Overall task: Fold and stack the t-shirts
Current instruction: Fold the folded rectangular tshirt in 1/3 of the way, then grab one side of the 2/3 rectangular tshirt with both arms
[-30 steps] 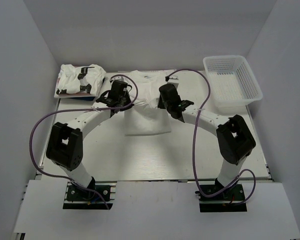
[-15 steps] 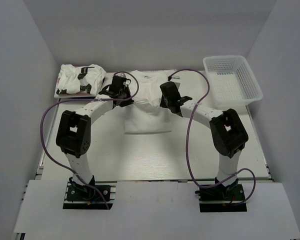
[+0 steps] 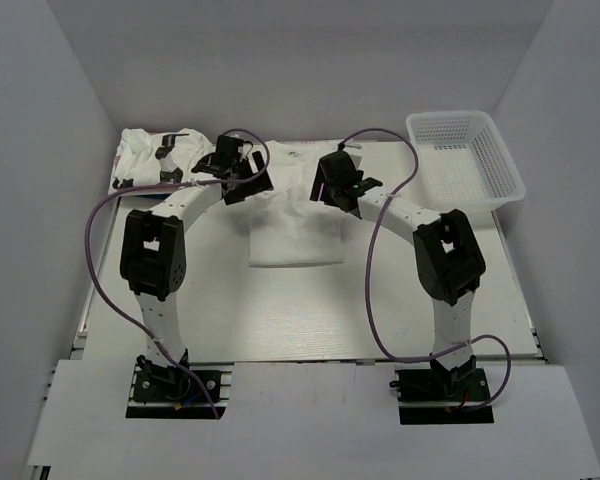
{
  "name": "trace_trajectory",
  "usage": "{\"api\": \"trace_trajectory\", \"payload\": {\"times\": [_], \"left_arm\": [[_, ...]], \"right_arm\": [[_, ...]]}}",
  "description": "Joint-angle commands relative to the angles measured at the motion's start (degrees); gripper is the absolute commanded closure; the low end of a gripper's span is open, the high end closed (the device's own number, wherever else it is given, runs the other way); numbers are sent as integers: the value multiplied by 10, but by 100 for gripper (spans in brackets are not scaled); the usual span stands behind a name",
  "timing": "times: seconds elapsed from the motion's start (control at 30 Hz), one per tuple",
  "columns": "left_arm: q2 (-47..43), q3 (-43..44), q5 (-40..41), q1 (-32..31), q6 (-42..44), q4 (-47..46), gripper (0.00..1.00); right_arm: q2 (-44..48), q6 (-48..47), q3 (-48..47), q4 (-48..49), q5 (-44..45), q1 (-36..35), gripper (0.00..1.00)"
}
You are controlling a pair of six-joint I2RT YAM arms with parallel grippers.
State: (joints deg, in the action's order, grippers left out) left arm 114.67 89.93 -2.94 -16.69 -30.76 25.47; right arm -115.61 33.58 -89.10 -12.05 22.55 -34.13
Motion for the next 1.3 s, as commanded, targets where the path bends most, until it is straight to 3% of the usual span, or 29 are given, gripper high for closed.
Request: {"api": "trace_trajectory", "payload": {"times": [0.0, 0.1, 0.17, 0.33, 0.43, 0.5, 0.73, 0.87, 1.07, 1.1, 1.17, 1.2, 1.27], "left_arm": [[-62, 10, -5, 7, -2, 9, 0], [-123, -61, -5, 7, 4, -17, 0], [-149, -117, -5, 7, 15, -17, 0], [-229, -248, -30, -11, 35, 0, 0], [-260, -334, -87, -12, 30, -57, 0], [-265, -347, -93, -17, 30, -57, 0], [-228, -347, -76, -22, 30, -39, 0], [-222, -354, -71, -22, 30, -46, 0], [-205, -354, -66, -22, 30, -53, 5], [-205, -354, -66, -22, 36, -53, 7], [-199, -354, -59, -22, 36, -47, 8], [-193, -354, -59, -22, 36, -47, 12], [-193, -354, -54, -22, 36, -42, 13]], "right_arm": [[64, -15, 36, 7, -8, 1, 24], [100, -41, 109, 95, -93, -4, 12], [113, -39, 138, 106, -135, -5, 12], [185, -1, 242, 90, -131, -4, 12], [234, 47, 328, 109, -112, -2, 12], [249, 64, 364, 133, -102, -1, 14], [212, 96, 339, 99, -87, 2, 19], [197, 105, 342, 106, -122, 4, 33], [195, 112, 359, 114, -154, 4, 47], [204, 111, 361, 113, -158, 4, 59], [213, 115, 372, 107, -153, 3, 72], [226, 114, 385, 106, -146, 4, 85], [256, 118, 415, 105, -140, 1, 97]]}}
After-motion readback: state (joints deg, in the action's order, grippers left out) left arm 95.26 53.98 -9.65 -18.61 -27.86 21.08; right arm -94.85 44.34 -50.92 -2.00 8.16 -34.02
